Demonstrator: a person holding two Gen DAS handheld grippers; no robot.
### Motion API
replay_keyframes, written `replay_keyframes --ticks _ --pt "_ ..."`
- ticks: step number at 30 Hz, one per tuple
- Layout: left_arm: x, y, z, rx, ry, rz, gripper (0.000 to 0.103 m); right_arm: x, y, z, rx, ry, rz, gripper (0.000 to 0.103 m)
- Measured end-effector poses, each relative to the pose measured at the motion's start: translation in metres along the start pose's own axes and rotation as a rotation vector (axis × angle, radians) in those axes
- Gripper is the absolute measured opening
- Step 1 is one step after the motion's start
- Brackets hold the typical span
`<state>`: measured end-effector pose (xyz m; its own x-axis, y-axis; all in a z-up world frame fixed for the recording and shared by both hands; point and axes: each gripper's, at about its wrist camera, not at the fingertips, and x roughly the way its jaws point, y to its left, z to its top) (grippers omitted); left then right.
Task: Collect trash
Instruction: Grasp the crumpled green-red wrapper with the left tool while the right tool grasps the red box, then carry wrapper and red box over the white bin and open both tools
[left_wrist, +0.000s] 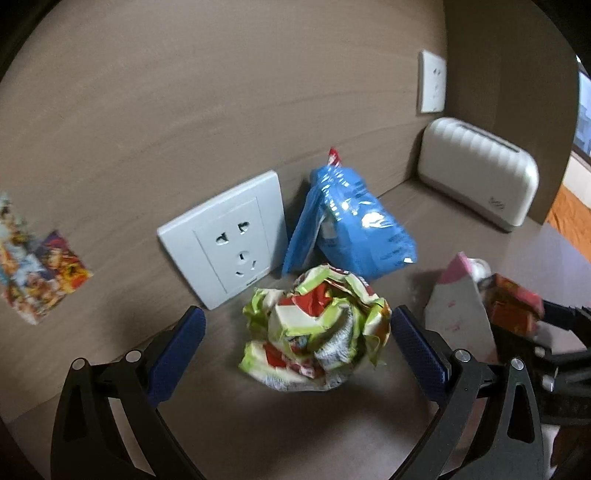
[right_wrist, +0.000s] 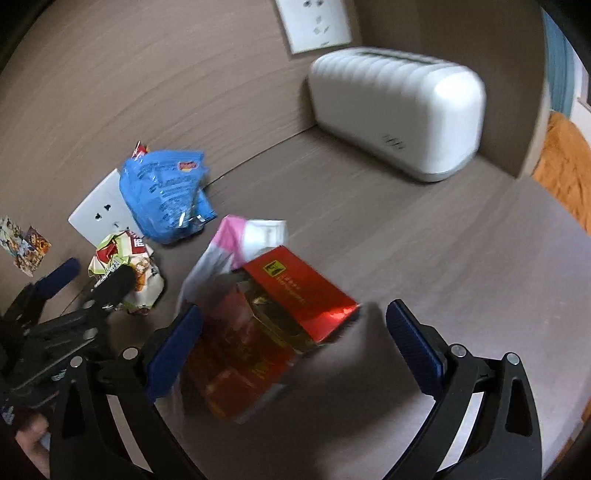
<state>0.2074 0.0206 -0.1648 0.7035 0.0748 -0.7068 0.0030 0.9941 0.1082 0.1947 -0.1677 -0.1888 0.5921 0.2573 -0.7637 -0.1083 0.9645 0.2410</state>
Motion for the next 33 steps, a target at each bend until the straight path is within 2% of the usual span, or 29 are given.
replay_keyframes --ticks 3,4,6,7,8,9,10,14,18,26,33 --pt "0.017 0.004 0.0 -0.017 0.045 -0.002 0.098 0.009 0.016 -0.001 -0.047 0.01 0.003 0.097" --pt "0.022 0.007 0.0 -0.024 0.061 -0.006 0.098 0.01 0.022 -0.004 -0.075 0.01 -0.001 0.091" --pt "0.028 0.014 -0.001 -0.056 0.08 -0.045 0.097 0.008 0.031 -0.008 -0.121 -0.009 -0.01 0.085" --pt "0.029 0.017 -0.002 -0.07 0.086 -0.062 0.089 0.006 0.036 -0.011 -0.142 -0.019 -0.01 0.079" --pt "0.03 0.018 -0.002 -0.073 0.091 -0.069 0.075 0.003 0.038 -0.013 -0.157 -0.028 -0.011 0.075" --pt "0.03 0.019 -0.002 -0.068 0.095 -0.065 0.074 -0.001 0.04 -0.015 -0.168 -0.036 -0.01 0.067" --pt "0.029 0.019 -0.003 -0.061 0.09 -0.063 0.072 -0.003 0.041 -0.015 -0.169 -0.035 -0.003 0.064" --pt "0.019 0.018 -0.006 -0.025 0.07 -0.069 0.064 -0.014 0.037 -0.018 -0.152 -0.03 0.019 0.063" --pt "-0.002 0.015 -0.01 -0.001 0.046 -0.074 0.063 -0.033 0.03 -0.022 -0.114 -0.042 0.031 0.062" --pt "-0.069 0.006 -0.019 0.019 -0.029 -0.095 0.063 -0.094 0.015 -0.025 -0.083 -0.139 0.011 0.062" --pt "-0.136 -0.026 -0.033 0.091 -0.09 -0.162 0.063 -0.148 -0.005 -0.042 -0.068 -0.224 -0.029 0.062"
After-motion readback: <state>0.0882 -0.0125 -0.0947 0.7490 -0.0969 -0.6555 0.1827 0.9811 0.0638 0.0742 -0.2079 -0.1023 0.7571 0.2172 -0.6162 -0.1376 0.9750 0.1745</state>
